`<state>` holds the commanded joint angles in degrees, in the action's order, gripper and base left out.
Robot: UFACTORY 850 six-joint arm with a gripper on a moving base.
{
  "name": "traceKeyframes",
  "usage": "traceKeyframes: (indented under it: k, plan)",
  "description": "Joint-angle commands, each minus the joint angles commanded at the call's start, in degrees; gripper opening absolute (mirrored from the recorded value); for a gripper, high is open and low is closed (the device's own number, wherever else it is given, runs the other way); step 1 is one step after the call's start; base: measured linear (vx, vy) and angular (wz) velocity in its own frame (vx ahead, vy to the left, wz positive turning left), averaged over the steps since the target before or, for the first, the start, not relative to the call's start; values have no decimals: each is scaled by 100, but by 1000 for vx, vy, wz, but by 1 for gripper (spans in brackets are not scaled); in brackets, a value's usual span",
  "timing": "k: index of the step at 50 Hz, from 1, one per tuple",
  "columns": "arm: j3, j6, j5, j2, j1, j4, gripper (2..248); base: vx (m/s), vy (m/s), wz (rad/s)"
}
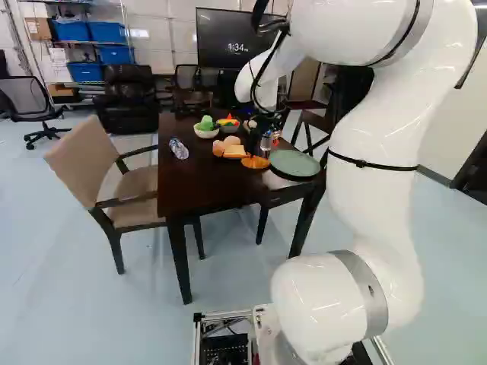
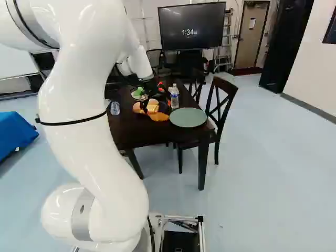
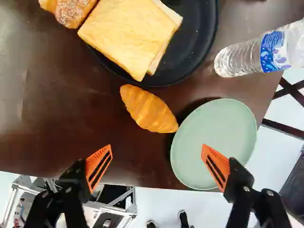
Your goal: Move the croissant to the empty plate
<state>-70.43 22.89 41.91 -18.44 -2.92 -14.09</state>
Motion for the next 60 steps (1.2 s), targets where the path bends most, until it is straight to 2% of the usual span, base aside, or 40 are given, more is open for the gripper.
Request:
traceKeyframes:
  k: [60]
  plan:
    - [0, 3612, 0, 0, 0, 0, 247, 0, 0, 0]
